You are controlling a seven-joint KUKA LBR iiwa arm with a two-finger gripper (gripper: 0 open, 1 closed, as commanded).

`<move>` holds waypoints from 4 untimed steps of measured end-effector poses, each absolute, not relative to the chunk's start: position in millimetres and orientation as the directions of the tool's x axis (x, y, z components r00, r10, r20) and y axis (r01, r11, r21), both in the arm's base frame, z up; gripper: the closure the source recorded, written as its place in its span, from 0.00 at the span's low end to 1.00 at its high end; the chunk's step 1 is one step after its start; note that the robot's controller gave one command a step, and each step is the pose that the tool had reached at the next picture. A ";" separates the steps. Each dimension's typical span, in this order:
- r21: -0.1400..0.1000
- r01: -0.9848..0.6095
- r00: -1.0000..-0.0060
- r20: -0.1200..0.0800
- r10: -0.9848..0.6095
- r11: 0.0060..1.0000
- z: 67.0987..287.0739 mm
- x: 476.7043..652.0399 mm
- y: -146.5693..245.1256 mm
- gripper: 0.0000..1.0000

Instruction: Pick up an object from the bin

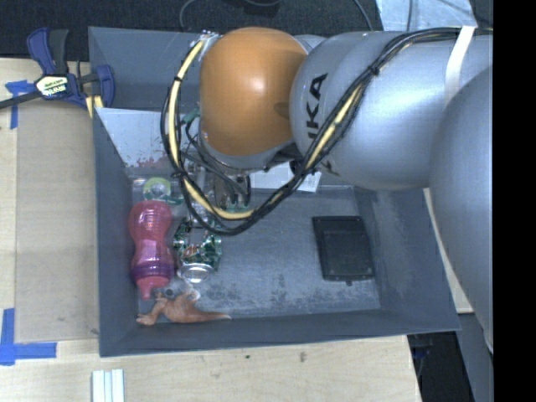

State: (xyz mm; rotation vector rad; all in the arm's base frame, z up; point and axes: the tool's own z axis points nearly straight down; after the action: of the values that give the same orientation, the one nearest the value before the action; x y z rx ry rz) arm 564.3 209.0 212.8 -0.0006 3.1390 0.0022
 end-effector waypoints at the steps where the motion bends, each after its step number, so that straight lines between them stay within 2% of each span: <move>1: 0.002 -0.079 -0.997 -0.007 -0.079 0.997 183.2 564.9 203.6 0.00; 2: 0.003 -0.104 -0.995 -0.009 -0.104 0.995 169.1 561.9 199.3 0.00; 3: -0.001 -0.143 -0.990 0.001 -0.143 0.990 126.7 553.0 186.7 0.00; 4: 0.000 -0.152 -0.988 -0.004 -0.152 0.988 119.7 552.1 186.4 0.00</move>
Offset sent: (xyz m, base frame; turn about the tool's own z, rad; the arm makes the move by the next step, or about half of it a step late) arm -0.0319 -0.0435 -0.1173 -0.1947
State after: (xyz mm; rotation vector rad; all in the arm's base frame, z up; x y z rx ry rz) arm 552.1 186.4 119.7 -0.2384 3.1285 0.0009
